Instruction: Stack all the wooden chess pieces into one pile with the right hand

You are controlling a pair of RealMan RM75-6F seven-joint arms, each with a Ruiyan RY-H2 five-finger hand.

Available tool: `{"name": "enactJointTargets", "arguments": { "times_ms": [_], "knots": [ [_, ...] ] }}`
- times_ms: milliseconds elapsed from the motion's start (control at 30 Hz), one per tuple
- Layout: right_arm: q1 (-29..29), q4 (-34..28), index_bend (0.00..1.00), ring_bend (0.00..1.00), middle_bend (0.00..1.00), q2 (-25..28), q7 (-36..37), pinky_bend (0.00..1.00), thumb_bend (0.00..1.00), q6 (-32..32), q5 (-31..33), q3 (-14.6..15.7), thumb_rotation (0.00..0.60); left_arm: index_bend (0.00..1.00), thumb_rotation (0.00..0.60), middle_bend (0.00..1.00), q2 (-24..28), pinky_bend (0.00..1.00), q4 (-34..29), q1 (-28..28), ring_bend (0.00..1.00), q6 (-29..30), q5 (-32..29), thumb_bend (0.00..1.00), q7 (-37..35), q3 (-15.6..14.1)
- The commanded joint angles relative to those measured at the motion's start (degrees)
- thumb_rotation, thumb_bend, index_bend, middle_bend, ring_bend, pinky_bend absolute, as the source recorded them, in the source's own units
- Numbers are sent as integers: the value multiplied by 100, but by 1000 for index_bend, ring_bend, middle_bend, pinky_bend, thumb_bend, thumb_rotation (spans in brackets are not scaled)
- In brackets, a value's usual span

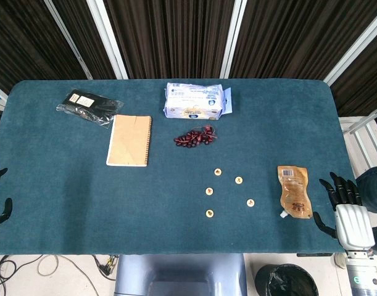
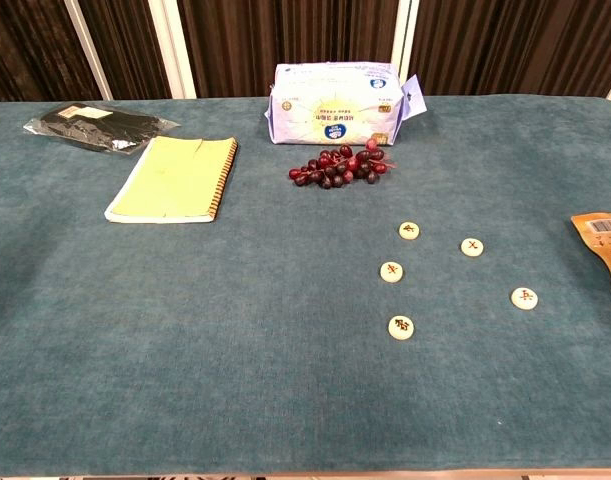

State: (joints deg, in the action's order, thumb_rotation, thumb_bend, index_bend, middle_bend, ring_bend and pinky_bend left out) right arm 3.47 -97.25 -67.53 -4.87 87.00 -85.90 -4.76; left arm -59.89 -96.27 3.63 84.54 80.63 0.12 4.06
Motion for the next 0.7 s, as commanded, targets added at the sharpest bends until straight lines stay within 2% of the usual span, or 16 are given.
{"name": "enactJointTargets", "arguments": {
  "times_ms": [33,300,700],
  "knots": [
    [6,-4,148,0,0,-5,-7,0,411,-10,6,1,600,124,600,0,2,0,4,0,0,1,8,487,7,-3],
    [-13,108,142,0,0,-176,-6,0,411,152,35,-93,600,124,600,0,-2,0,5,1,0,-18,-12,488,12,-7],
    [-46,75,141,0,0,-154,64,0,410,163,139,-127,600,124,600,0,5,0,-20,-2,0,-6,-16,487,-4,2]
  ]
}}
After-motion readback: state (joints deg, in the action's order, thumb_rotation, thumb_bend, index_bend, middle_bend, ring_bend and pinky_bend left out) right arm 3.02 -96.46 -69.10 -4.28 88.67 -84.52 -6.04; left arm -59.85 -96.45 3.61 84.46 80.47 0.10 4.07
